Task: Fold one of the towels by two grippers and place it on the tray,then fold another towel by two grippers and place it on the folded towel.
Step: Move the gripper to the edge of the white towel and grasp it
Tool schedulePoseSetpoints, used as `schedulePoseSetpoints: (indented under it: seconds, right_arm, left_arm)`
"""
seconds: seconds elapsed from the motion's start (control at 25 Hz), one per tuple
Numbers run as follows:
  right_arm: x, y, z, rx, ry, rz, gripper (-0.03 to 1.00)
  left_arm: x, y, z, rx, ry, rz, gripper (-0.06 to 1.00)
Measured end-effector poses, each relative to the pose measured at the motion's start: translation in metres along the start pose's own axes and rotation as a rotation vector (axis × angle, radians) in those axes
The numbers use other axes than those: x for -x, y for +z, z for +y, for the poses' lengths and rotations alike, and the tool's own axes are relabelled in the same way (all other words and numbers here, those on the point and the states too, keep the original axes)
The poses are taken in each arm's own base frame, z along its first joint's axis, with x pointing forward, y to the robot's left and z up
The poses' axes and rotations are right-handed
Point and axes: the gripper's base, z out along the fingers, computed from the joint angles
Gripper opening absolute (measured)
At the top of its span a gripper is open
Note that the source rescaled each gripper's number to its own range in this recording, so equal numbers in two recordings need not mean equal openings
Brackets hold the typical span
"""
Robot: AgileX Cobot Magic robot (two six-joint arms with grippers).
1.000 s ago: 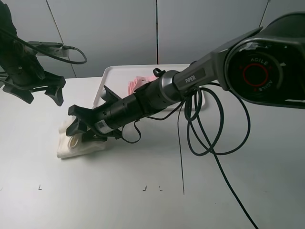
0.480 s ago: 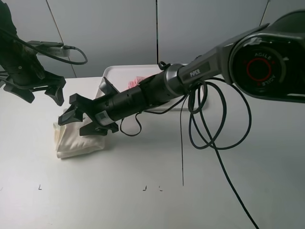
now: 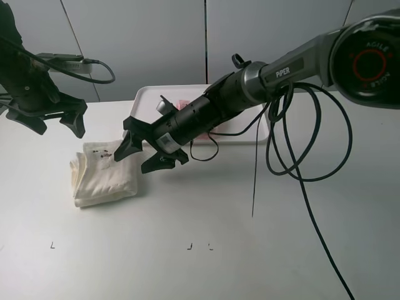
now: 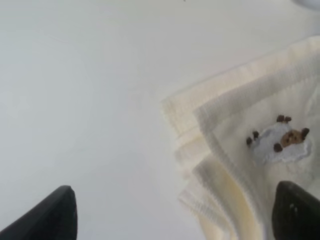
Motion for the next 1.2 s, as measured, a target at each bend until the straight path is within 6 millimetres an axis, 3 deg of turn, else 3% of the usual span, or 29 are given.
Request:
schedulePoseSetpoints:
  seconds: [0.28, 0.48, 0.8, 1.2]
  right_arm:
    - [-0.002, 0.014, -0.022, -0.015, 0.065, 0.000, 0.72]
    - [-0.002, 0.021, -0.020, -0.017, 0.051, -0.037, 0.71]
    - [-0.003, 0.029, -0.016, -0.043, 0.019, -0.078, 0.60]
    - [-0.005, 0.035, -0.016, -0.049, 0.015, -0.077, 0.56]
  left_arm:
    - [0.000, 0.000, -0.003, -0.034, -0.008, 0.001, 1.00]
    - [0.000, 0.000, -0.004, -0.039, -0.010, -0.001, 1.00]
    - [0.000, 0.000, -0.004, -0.041, -0.009, -0.001, 1.00]
    - [0.000, 0.000, -0.004, -0.045, -0.004, -0.001, 1.00]
